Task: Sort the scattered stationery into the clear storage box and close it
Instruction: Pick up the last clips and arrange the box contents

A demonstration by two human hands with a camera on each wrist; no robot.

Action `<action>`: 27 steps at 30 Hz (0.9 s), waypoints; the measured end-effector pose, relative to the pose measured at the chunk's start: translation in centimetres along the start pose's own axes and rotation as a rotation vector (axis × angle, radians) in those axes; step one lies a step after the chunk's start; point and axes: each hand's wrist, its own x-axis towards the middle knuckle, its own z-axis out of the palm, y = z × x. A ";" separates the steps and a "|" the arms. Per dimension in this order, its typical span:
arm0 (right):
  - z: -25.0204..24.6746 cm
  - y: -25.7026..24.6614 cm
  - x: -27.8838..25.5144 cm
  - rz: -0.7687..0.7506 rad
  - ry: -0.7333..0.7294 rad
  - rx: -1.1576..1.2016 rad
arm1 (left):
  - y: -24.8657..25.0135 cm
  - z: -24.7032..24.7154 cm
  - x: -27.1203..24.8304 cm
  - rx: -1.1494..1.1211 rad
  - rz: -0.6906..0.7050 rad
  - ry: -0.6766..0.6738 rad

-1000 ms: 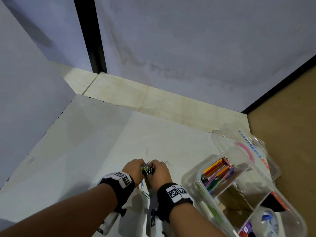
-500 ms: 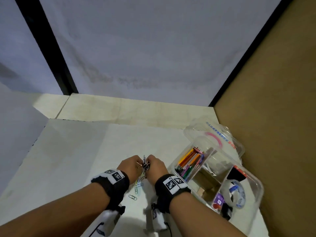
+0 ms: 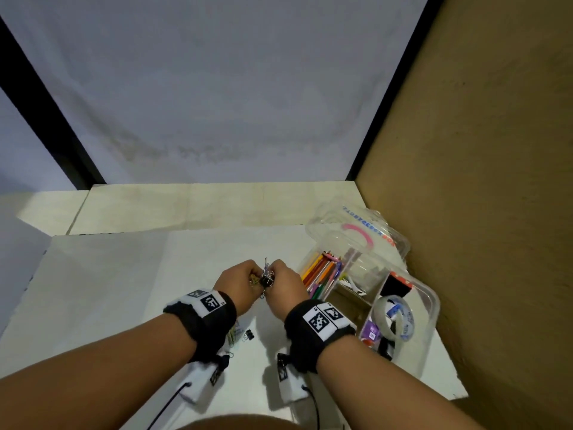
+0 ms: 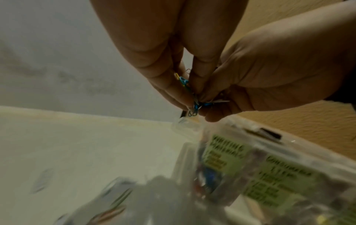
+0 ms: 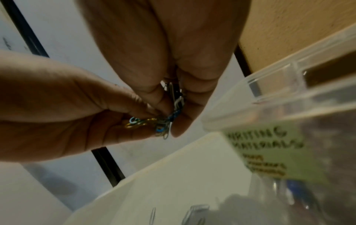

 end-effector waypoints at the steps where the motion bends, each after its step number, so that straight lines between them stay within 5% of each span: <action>1: -0.7 0.3 -0.3 0.008 0.028 0.014 | 0.9 0.0 -0.1 0.000 0.028 -0.004; 13: -6.8 6.7 -4.7 0.136 0.189 0.145 | 8.8 5.7 -0.4 0.056 0.211 -0.195; 19: -6.3 9.6 -4.9 0.267 0.108 0.047 | 9.0 8.4 -0.2 0.143 0.240 -0.269; 27: -6.1 11.2 -4.3 0.263 0.072 -0.042 | 9.0 8.9 -0.1 0.232 0.267 -0.293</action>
